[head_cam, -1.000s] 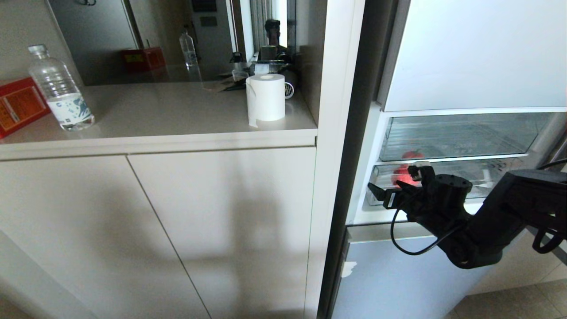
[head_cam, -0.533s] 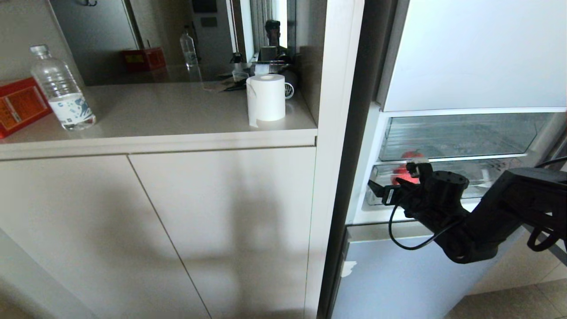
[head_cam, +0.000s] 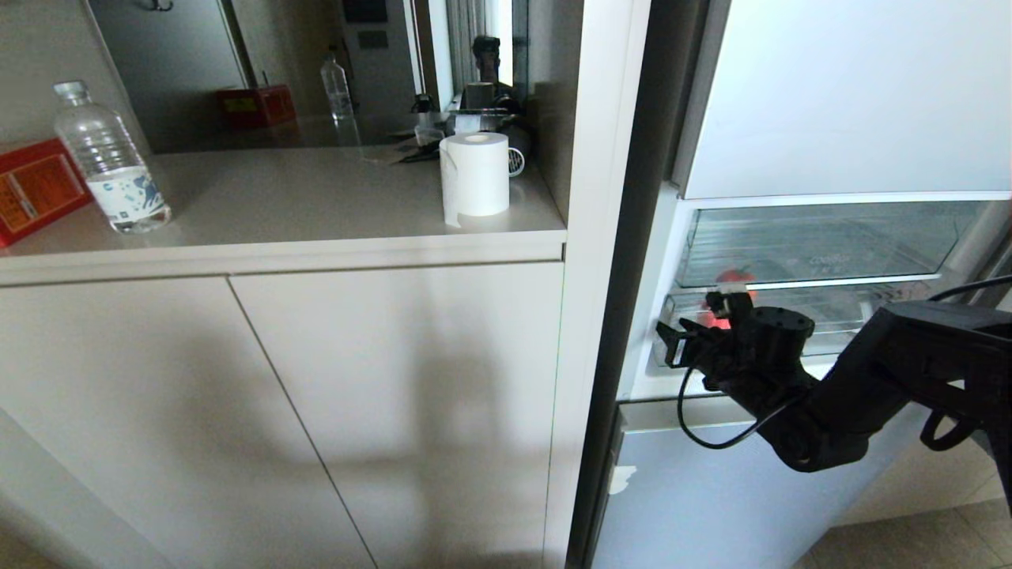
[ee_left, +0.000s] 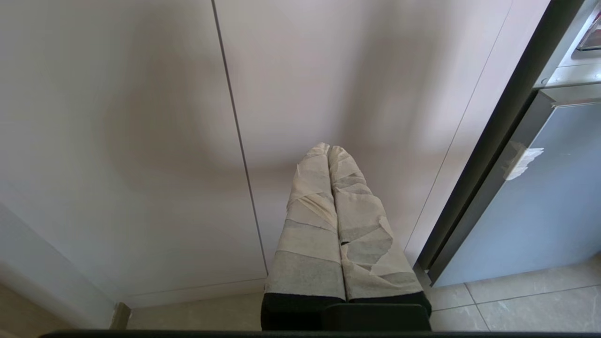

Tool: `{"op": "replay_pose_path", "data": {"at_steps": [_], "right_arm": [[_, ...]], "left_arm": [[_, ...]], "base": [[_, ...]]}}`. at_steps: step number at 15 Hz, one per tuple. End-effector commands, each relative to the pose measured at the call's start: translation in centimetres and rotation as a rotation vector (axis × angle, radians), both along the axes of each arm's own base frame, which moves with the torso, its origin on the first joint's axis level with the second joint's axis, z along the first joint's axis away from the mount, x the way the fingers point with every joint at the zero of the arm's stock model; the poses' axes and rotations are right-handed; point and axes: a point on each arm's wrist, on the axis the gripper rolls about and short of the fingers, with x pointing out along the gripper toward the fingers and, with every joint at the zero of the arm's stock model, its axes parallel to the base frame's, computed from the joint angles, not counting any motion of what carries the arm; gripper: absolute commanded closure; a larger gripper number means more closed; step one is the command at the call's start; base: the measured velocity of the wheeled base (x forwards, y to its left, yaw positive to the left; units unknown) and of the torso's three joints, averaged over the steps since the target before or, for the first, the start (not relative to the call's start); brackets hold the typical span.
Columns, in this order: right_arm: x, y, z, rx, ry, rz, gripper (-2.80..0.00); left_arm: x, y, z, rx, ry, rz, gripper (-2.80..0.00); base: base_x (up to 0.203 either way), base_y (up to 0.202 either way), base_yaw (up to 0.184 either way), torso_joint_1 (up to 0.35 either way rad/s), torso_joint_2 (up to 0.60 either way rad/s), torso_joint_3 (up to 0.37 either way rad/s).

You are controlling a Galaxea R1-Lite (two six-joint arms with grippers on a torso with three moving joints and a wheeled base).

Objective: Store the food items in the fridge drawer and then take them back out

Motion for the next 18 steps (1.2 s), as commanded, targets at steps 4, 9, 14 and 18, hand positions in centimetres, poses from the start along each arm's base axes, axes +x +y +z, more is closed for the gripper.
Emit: {"op": "replay_pose_path", "data": {"at_steps": [4,9,14,18], "right_arm": [[-0.1,1.4,0.1,0.002,-0.012,0.016,0.00],[-0.8,1.2,0.2,0.000,0.002,0.017,0.00],[-3.7,0.5,0.1,0.002,0.027,0.018,0.00],[-7.4,-0.4,-1.5,-0.007,0.079,0.018,0.00]], "left_arm": [[0.0,0.0,0.0,0.000,-0.002,0.000,0.00],[0.0,0.0,0.0,0.000,0.000,0.000,0.00],[0.0,0.0,0.0,0.000,0.000,0.000,0.00],[0.0,0.0,0.0,0.000,0.000,0.000,0.00]], "base": [[0.000,0.000,0.000,0.000,0.00,0.000],[0.000,0.000,0.000,0.000,0.00,0.000],[0.000,0.000,0.000,0.000,0.00,0.000],[0.000,0.000,0.000,0.000,0.00,0.000]]}}
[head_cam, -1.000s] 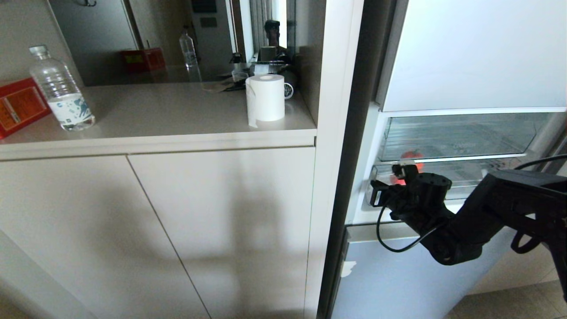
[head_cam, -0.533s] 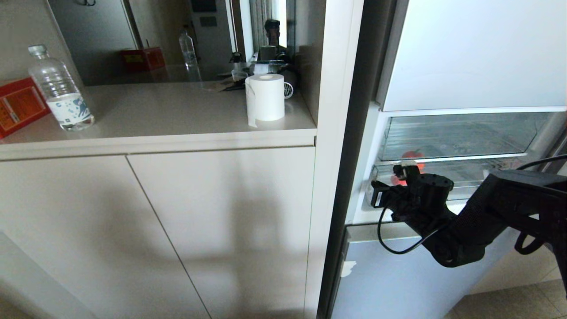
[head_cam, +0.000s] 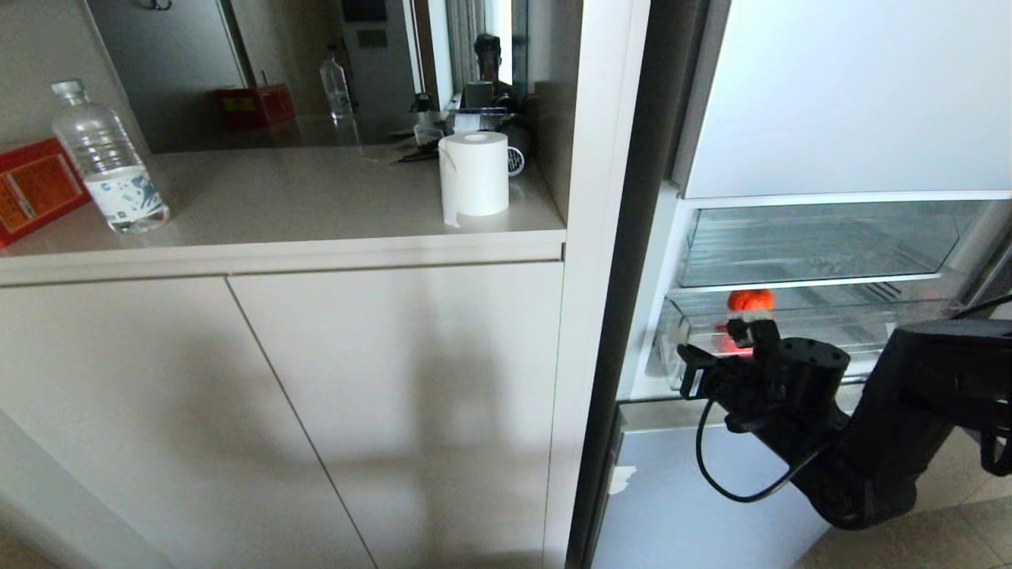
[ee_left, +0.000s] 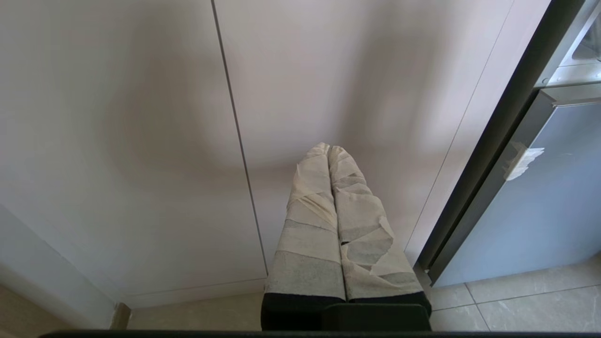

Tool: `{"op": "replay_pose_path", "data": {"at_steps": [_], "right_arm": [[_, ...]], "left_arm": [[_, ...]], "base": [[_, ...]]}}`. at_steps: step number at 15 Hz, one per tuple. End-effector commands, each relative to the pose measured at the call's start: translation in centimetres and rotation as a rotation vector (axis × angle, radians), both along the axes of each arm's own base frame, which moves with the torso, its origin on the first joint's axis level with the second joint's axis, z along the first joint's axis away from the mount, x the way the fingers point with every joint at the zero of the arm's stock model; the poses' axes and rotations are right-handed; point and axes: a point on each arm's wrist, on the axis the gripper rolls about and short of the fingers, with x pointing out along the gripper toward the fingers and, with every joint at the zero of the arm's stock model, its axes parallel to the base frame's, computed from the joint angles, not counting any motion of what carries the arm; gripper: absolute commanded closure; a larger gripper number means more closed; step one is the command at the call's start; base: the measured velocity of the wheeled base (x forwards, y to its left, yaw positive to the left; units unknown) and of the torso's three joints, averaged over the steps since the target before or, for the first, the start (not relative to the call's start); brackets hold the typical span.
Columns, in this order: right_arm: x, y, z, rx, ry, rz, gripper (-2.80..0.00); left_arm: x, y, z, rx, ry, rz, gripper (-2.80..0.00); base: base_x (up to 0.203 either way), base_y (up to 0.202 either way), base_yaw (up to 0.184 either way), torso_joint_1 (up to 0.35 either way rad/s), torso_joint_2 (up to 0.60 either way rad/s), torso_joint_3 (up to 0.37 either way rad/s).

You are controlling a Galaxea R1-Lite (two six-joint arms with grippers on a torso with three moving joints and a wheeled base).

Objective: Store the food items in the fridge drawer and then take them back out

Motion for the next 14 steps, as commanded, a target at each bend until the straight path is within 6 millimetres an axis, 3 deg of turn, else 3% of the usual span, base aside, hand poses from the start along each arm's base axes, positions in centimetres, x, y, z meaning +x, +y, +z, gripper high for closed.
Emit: {"op": "replay_pose_path", "data": {"at_steps": [1,2,3,10,12,14], "right_arm": [[-2.4,-0.6,-0.9,-0.014,0.075,-0.003,0.00],[-3.2,-0.8,-0.9,-0.017,0.098,-0.003,0.00],[-4.1,-1.0,-0.5,-0.013,0.104,-0.003,-2.80],[-11.9,-3.2,6.0,0.069,0.007,-0.027,-2.80],[-11.4,-4.7,8.0,0.062,-0.003,-0.095,-2.80],[-9.3,-6.1,10.6,0.045,0.058,-0.163,-2.80]], "left_arm": [[0.0,0.0,0.0,0.000,0.000,0.000,0.00],[0.0,0.0,0.0,0.000,0.000,0.000,0.00],[0.0,0.0,0.0,0.000,0.000,0.000,0.00],[0.0,0.0,0.0,0.000,0.000,0.000,0.00],[0.0,0.0,0.0,0.000,0.000,0.000,0.00],[0.0,0.0,0.0,0.000,0.000,0.000,0.00]], "base": [[0.000,0.000,0.000,0.000,0.00,0.000],[0.000,0.000,0.000,0.000,0.00,0.000],[0.000,0.000,0.000,0.000,0.00,0.000],[0.000,0.000,0.000,0.000,0.00,0.000],[0.000,0.000,0.000,0.000,0.00,0.000],[0.000,0.000,0.000,0.000,0.00,0.000]]}}
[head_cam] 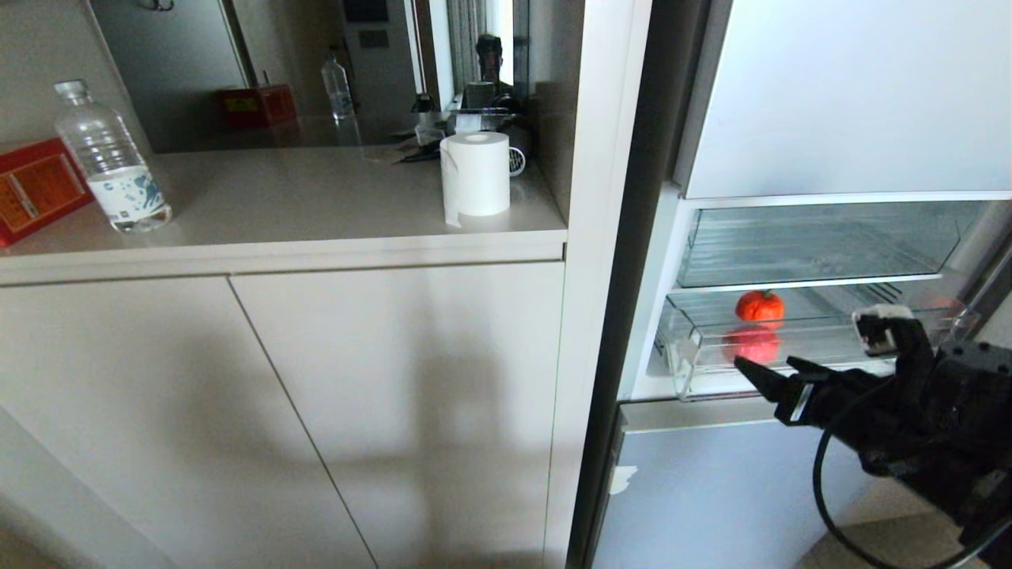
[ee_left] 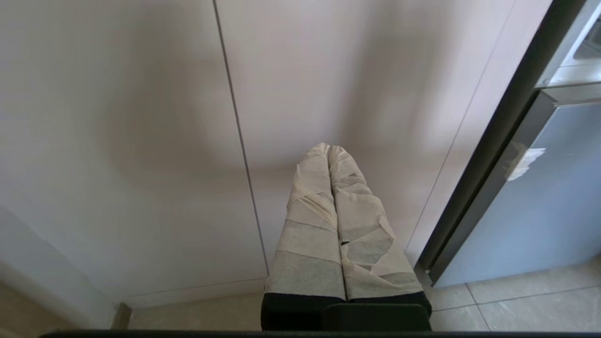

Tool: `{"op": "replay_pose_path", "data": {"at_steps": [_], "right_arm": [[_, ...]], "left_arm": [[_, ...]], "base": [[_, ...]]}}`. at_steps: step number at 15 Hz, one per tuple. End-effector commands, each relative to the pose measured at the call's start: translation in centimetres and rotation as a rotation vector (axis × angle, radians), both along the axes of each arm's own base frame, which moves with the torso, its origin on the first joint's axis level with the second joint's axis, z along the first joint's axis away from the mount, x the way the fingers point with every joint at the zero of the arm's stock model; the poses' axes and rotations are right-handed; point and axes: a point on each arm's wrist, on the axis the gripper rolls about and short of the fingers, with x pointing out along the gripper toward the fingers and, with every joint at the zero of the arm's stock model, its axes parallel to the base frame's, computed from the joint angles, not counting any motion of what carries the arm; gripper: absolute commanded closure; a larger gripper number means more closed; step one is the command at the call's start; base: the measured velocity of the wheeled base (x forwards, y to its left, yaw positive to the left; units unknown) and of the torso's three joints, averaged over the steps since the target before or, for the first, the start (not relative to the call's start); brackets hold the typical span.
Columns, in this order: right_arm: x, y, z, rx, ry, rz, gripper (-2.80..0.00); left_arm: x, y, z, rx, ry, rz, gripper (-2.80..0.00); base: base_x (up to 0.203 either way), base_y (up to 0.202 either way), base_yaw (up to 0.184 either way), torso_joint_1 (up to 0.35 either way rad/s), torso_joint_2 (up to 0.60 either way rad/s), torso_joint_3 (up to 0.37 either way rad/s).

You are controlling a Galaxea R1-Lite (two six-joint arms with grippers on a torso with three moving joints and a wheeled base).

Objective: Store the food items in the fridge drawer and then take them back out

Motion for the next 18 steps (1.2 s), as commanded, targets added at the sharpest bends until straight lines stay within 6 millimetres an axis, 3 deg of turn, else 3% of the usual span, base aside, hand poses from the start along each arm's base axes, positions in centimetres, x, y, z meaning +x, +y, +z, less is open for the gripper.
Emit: {"op": "replay_pose_path", "data": {"at_steps": [1,4,9,14,18], "right_arm": [[1.6,-1.9,4.4,-0.009,0.060,-0.074,-2.80],[5.2,-3.8,8.3,-0.050,0.154,-0.123,-2.80],[13.3,-6.3,4.4,-0.138,0.316,-0.149,-2.80],[15.9,-7.5,2.1,-0.143,0.355,-0.163,-2.80],[15.8,-7.7,1.4,-0.165,0.408,-0.157,-2.80]], "left_arm": [[0.0,0.0,0.0,0.000,0.000,0.000,0.00],[0.0,0.0,0.0,0.000,0.000,0.000,0.00],[0.0,0.0,0.0,0.000,0.000,0.000,0.00],[0.0,0.0,0.0,0.000,0.000,0.000,0.00],[0.0,0.0,0.0,0.000,0.000,0.000,0.00]], "base": [[0.000,0.000,0.000,0.000,0.00,0.000],[0.000,0.000,0.000,0.000,0.00,0.000],[0.000,0.000,0.000,0.000,0.00,0.000],[0.000,0.000,0.000,0.000,0.00,0.000],[0.000,0.000,0.000,0.000,0.00,0.000]]}}
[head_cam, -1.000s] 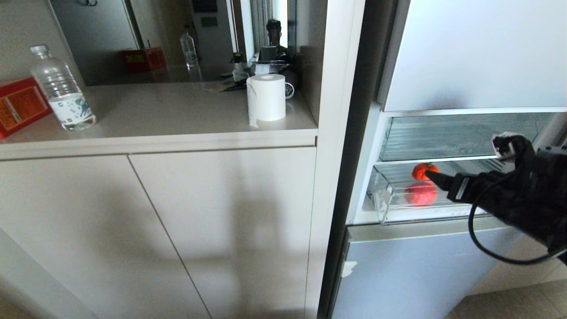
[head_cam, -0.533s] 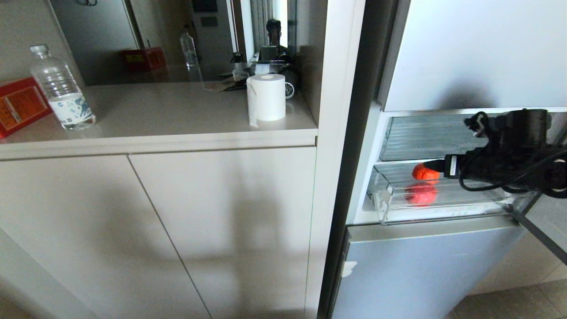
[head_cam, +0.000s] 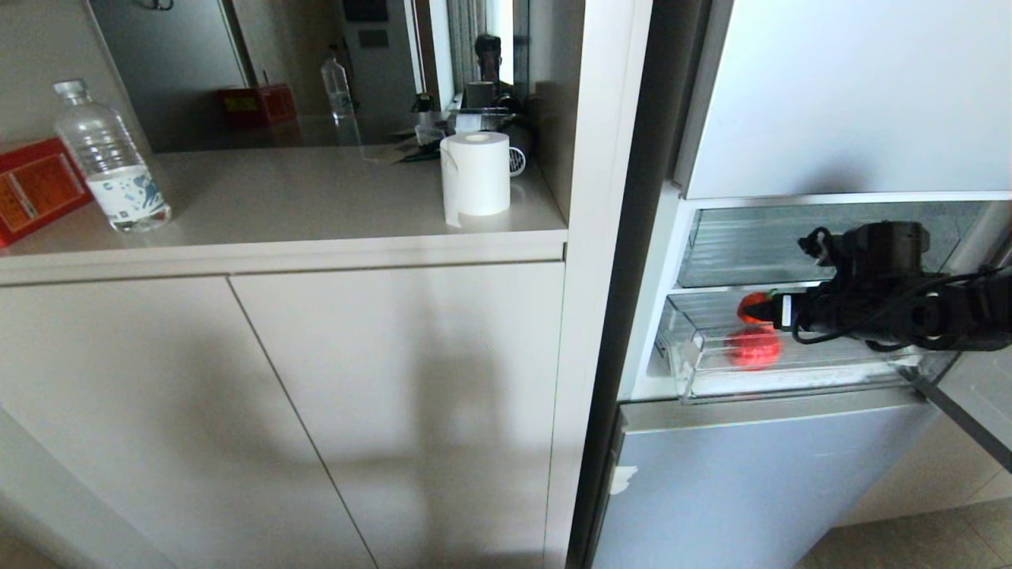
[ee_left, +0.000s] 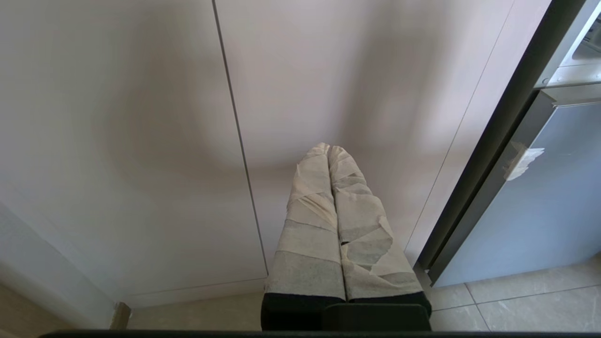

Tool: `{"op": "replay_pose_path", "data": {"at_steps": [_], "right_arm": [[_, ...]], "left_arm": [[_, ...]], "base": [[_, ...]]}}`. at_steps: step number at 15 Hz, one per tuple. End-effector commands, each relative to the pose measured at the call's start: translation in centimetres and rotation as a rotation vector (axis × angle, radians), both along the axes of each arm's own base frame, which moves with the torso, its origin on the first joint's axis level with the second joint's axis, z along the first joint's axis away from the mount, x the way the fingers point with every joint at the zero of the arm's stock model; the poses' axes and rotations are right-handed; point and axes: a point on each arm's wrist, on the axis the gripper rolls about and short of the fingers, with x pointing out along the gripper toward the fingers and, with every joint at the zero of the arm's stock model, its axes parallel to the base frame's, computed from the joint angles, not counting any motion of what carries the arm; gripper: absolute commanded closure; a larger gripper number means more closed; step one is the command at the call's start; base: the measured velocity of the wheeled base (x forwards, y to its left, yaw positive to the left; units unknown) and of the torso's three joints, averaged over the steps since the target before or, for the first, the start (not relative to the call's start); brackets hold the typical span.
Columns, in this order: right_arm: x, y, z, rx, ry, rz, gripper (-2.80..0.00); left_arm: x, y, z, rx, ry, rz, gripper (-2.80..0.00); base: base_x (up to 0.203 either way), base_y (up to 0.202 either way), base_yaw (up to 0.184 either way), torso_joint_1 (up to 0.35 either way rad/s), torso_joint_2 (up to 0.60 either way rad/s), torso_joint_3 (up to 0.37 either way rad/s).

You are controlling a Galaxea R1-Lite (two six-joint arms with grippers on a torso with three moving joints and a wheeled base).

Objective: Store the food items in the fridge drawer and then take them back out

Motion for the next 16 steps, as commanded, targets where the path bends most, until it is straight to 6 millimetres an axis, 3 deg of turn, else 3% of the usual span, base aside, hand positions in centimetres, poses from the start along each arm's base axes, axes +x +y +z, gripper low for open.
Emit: {"op": "replay_pose_path", "data": {"at_steps": [1,4,6,12,16], "right_arm": [[-0.2,-0.1,-0.7,0.001,0.084,-0.001,-2.80],[-2.0,-0.4,1.0,0.006,0.250,-0.004,-2.80],[-2.9,-0.8,2.6,0.004,0.238,-0.017,-2.80],[-3.6,-1.0,3.1,-0.023,0.269,-0.032,-2.80],[-2.4,-0.9,3.8,-0.035,0.306,-0.012,-2.80]], "left_arm": [[0.0,0.0,0.0,0.000,0.000,0.000,0.00],[0.0,0.0,0.0,0.000,0.000,0.000,0.00],[0.0,0.0,0.0,0.000,0.000,0.000,0.00],[0.0,0.0,0.0,0.000,0.000,0.000,0.00],[0.0,0.0,0.0,0.000,0.000,0.000,0.00]], "base": [[0.000,0.000,0.000,0.000,0.00,0.000],[0.000,0.000,0.000,0.000,0.00,0.000],[0.000,0.000,0.000,0.000,0.00,0.000],[0.000,0.000,0.000,0.000,0.00,0.000],[0.000,0.000,0.000,0.000,0.00,0.000]]}}
